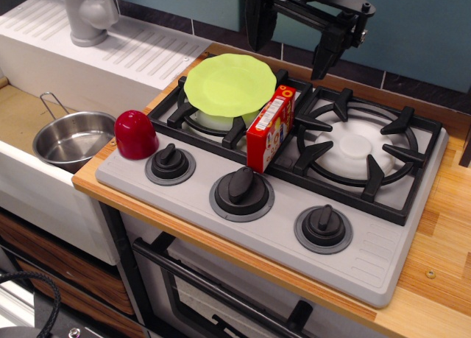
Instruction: Put cereal on plate and sweetpotato in pot or pan in sink
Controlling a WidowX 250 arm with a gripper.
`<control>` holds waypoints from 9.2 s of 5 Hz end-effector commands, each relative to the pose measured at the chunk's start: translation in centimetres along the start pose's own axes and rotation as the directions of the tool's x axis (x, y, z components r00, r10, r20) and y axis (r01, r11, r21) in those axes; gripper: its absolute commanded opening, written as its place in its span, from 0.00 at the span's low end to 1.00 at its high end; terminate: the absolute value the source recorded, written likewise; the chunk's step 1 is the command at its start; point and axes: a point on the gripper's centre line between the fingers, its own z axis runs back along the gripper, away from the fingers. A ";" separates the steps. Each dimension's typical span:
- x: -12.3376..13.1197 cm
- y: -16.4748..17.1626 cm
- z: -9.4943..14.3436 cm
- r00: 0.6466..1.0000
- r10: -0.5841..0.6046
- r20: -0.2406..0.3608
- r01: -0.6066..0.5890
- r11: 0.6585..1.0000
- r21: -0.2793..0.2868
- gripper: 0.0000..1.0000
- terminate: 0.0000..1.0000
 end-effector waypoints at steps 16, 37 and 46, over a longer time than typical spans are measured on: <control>0.3 2.1 -1.4 0.996 -0.071 0.050 0.072 0.997 -0.011 0.00 0.00; -1.3 13.4 -2.5 0.986 -0.067 0.155 0.066 0.998 0.010 1.00 0.00; -5.3 14.4 -7.3 0.962 0.197 0.188 -0.176 0.977 -0.123 1.00 0.00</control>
